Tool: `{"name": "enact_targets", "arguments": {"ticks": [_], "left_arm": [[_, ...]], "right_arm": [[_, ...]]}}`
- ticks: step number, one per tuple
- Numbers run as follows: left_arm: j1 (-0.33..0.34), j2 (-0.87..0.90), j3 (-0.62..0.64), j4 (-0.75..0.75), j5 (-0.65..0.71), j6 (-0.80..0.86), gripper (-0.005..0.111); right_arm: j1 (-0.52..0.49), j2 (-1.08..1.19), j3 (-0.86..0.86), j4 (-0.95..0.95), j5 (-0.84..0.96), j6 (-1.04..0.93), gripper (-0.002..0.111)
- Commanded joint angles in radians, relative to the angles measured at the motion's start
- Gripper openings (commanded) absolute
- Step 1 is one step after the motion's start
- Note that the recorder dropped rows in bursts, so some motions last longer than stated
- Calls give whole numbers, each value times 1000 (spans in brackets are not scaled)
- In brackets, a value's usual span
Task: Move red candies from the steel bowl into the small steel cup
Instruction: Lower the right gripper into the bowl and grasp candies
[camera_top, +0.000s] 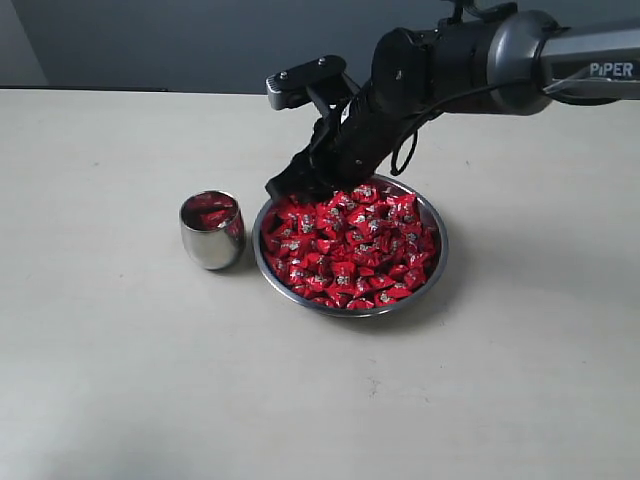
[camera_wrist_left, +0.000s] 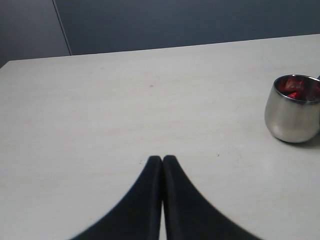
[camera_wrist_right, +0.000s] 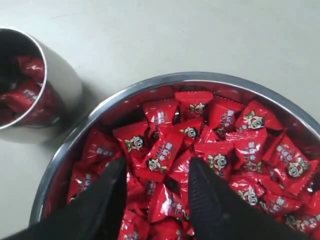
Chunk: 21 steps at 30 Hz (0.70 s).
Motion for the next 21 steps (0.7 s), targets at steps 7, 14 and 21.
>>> {"name": "enact_targets", "arguments": {"ticks": [7, 14, 21], "left_arm": [[-8, -5, -8, 2, -5, -2, 0], [-8, -5, -8, 2, -5, -2, 0], [-8, -5, -8, 2, -5, -2, 0]], "right_arm": [[0, 103, 8, 61, -62, 1, 39], [0, 146, 8, 83, -113, 1, 39], [0, 145, 8, 83, -123, 1, 9]]}}
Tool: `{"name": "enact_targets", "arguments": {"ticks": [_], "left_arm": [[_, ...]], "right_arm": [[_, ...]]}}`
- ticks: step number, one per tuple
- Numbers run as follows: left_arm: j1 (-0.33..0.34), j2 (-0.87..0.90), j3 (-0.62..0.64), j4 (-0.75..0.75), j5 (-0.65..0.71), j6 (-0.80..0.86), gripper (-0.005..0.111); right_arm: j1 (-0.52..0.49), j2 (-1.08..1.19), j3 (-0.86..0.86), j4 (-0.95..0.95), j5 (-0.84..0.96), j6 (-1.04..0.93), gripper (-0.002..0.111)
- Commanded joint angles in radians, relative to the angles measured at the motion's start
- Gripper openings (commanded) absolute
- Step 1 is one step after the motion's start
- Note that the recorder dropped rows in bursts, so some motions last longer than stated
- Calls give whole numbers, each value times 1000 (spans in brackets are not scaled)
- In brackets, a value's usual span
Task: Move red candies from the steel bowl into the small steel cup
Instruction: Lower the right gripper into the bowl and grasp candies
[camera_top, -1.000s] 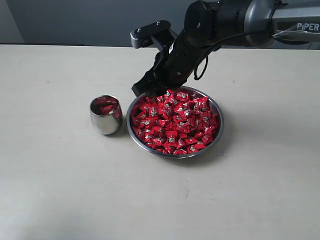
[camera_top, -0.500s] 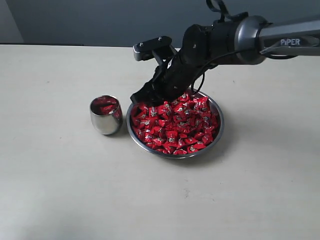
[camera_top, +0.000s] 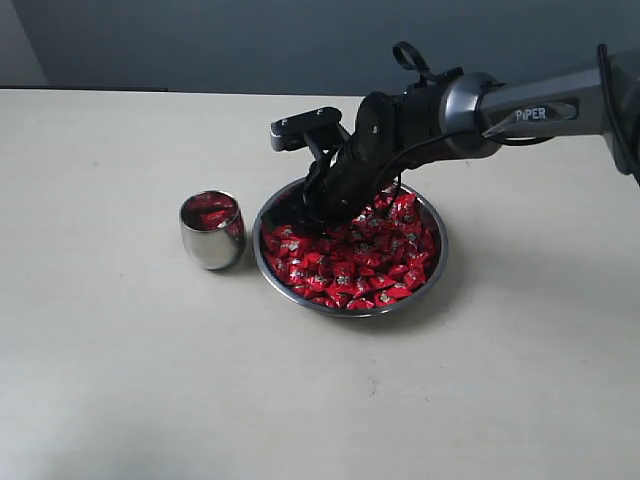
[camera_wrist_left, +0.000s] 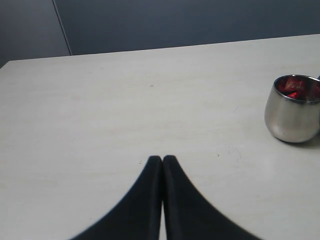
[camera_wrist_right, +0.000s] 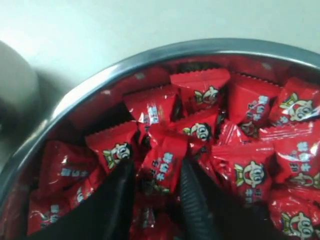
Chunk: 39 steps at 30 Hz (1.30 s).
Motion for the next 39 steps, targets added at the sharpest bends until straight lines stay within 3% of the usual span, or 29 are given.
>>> {"name": "enact_targets", "arguments": {"ticks": [1, 21, 39], "left_arm": [[-8, -5, -8, 2, -5, -2, 0], [-8, -5, -8, 2, -5, -2, 0], [-8, -5, -8, 2, -5, -2, 0]], "right_arm": [[-2, -7, 4, 1, -12, -3, -1], [15, -189, 4, 3, 56, -3, 0], [18, -28, 6, -22, 59, -7, 1]]}}
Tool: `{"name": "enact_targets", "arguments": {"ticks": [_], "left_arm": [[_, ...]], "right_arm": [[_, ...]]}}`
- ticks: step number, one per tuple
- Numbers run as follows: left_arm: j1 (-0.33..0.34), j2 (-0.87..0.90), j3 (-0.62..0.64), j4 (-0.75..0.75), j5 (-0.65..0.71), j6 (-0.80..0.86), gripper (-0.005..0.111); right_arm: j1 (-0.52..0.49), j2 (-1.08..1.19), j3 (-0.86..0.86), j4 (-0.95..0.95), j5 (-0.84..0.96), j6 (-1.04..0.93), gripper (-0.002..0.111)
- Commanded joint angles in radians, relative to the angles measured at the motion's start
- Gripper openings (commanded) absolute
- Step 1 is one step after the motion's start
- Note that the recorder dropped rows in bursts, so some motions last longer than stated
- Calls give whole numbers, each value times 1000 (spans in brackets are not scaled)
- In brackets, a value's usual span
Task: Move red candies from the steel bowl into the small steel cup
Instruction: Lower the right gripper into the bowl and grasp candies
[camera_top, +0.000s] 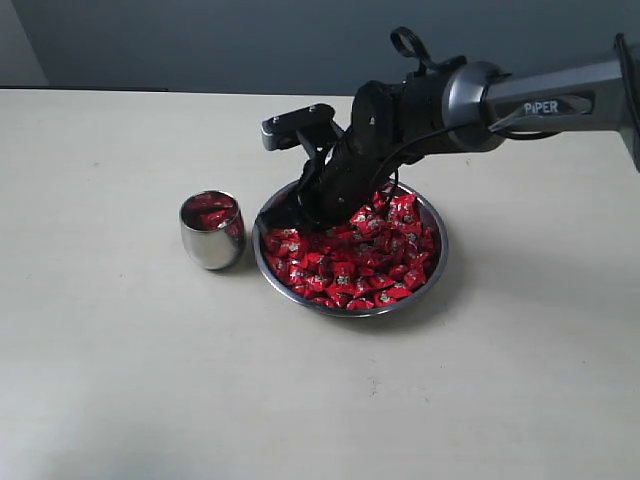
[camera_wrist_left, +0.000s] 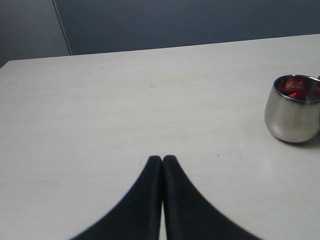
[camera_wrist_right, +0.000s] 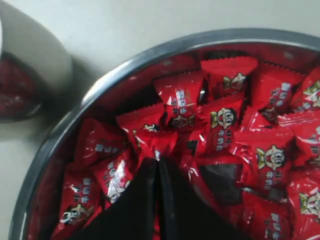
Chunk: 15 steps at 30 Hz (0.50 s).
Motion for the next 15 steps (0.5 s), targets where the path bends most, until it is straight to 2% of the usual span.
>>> {"name": "enact_targets", "arguments": {"ticks": [1, 5, 7, 9, 12, 15], "left_arm": [[-8, -5, -8, 2, -5, -2, 0], [-8, -5, -8, 2, -5, -2, 0], [-8, -5, -8, 2, -5, -2, 0], [-8, -5, -8, 2, -5, -2, 0], [-8, -5, -8, 2, -5, -2, 0], [-8, -5, -8, 2, -5, -2, 0]], "right_arm": [[-1, 6, 4, -13, -6, -7, 3], [-1, 6, 4, -13, -10, -7, 28], [-1, 6, 4, -11, -19, -7, 33], [-1, 6, 4, -7, -29, -7, 25], [-1, 6, 2, -4, -39, -7, 0], [-1, 6, 2, 11, -49, -7, 0]]}}
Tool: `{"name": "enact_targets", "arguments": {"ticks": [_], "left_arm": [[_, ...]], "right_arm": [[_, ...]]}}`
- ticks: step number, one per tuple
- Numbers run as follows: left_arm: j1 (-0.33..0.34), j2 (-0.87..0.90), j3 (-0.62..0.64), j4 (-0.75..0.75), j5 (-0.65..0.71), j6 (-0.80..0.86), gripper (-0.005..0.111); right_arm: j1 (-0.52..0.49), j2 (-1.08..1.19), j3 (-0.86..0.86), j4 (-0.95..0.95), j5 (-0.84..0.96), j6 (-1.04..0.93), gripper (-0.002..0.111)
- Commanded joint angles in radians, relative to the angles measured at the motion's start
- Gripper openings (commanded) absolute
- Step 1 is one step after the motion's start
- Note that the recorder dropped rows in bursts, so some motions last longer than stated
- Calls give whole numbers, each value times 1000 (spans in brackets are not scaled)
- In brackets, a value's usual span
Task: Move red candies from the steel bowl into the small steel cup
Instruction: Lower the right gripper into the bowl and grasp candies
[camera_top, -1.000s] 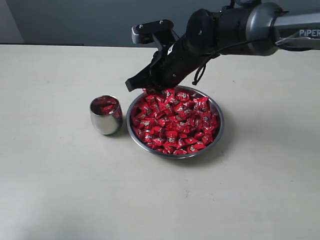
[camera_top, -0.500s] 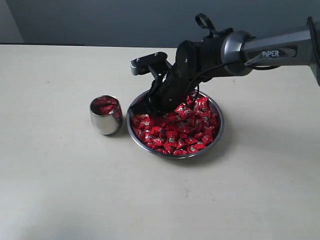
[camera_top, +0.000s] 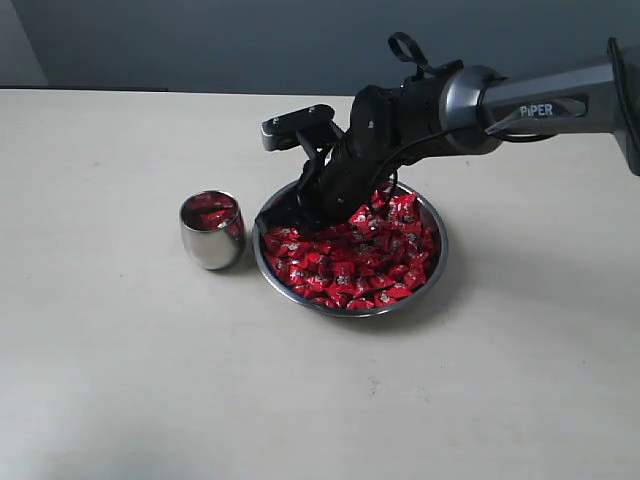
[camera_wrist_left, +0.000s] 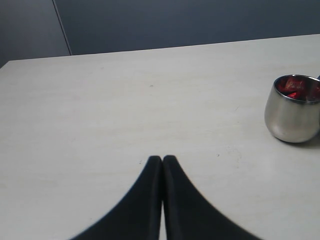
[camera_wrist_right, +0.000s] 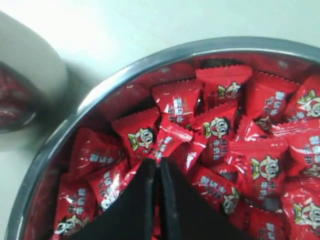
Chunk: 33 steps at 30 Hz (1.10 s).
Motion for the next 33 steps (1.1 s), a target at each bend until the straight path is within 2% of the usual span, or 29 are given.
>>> {"name": "enact_targets", "arguments": {"ticks": [1, 11, 14, 18, 20, 25, 29, 30, 31, 32, 33], "left_arm": [[-8, -5, -8, 2, -5, -2, 0], [-8, -5, -8, 2, -5, -2, 0], [-8, -5, -8, 2, -5, -2, 0], [-8, -5, -8, 2, -5, -2, 0], [-8, -5, -8, 2, -5, -2, 0], [-8, -5, -8, 2, -5, -2, 0], [-8, -5, -8, 2, -5, -2, 0], [-8, -5, -8, 2, -5, -2, 0], [-8, -5, -8, 2, -5, -2, 0], [-8, -5, -8, 2, -5, -2, 0], [-8, -5, -8, 2, -5, -2, 0]], "right_arm": [[-1, -1, 2, 15, -25, -7, 0], [-1, -39, 2, 17, -7, -7, 2], [-1, -40, 2, 17, -3, -5, 13], [-1, -28, 2, 23, -5, -5, 37], [-1, -19, 2, 23, -8, -5, 44], [-1, 6, 2, 23, -38, -5, 41], [-1, 27, 2, 25, -49, -5, 35], [-1, 27, 2, 25, -49, -5, 30], [-1, 19, 2, 23, -49, -5, 13], [-1, 10, 2, 23, -51, -5, 3], [-1, -12, 2, 23, -51, -5, 1]]}}
